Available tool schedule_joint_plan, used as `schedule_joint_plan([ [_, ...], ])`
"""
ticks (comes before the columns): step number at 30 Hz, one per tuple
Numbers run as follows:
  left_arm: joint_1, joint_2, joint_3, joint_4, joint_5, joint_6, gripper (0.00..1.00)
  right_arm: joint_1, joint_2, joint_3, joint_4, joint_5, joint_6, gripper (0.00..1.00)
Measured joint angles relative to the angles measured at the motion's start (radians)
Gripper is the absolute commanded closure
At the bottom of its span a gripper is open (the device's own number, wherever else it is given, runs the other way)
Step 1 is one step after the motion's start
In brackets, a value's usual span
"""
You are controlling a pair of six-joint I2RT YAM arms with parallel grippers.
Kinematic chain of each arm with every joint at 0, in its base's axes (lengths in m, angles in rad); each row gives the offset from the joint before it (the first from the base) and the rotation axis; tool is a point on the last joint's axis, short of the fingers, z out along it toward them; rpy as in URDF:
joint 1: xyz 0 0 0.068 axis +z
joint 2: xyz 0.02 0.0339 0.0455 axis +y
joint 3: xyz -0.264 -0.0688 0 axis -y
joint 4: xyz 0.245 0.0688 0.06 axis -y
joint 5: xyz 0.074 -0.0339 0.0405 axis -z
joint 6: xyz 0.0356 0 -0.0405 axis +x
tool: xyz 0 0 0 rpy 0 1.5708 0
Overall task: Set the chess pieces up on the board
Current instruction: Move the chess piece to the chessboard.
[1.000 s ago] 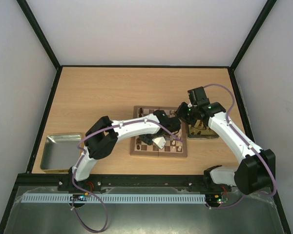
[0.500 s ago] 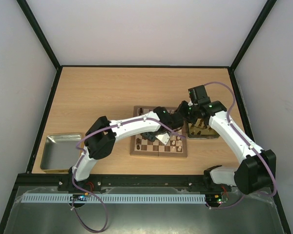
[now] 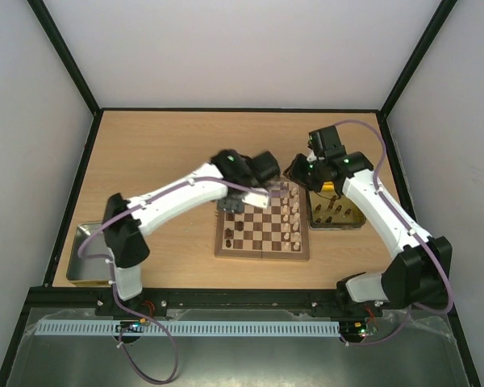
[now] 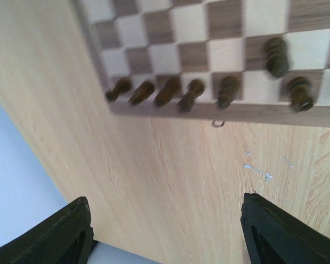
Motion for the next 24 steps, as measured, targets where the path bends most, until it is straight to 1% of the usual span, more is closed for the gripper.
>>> schedule_joint_plan([
  [3, 0.114, -0.074, 0.013, 0.001, 0.064, -0.051, 0.24, 0.032, 0.051, 0.072, -0.042, 0.008, -0.023, 0.67],
  [5, 0.23, -0.121, 0.019, 0.013, 0.125, -0.091, 0.24, 0.089, 0.103, 0.143, -0.076, 0.026, -0.04, 0.67],
  [8, 0.427, -0.185, 0.002, 0.056, 0.251, -0.156, 0.24, 0.227, 0.199, 0.261, -0.131, 0.048, -0.055, 0.68],
  [10, 0.555, -0.233, -0.051, 0.106, 0.334, -0.201, 0.24, 0.302, 0.263, 0.333, -0.174, 0.061, -0.065, 0.7],
  [12, 0.669, -0.287, -0.137, 0.166, 0.415, -0.249, 0.24, 0.372, 0.338, 0.425, -0.234, 0.083, -0.072, 0.71],
  [14, 0.754, -0.328, -0.224, 0.215, 0.487, -0.296, 0.24, 0.427, 0.402, 0.494, -0.274, 0.097, -0.076, 0.72],
  [18, 0.858, -0.372, -0.386, 0.317, 0.613, -0.389, 0.25, 0.479, 0.471, 0.537, -0.352, 0.104, -0.071, 0.73],
  [21, 0.877, -0.386, -0.472, 0.381, 0.667, -0.446, 0.25, 0.488, 0.502, 0.54, -0.394, 0.108, -0.059, 0.72],
  [24, 0.877, -0.408, -0.526, 0.423, 0.703, -0.493, 0.25, 0.499, 0.532, 0.552, -0.424, 0.119, -0.043, 0.71],
])
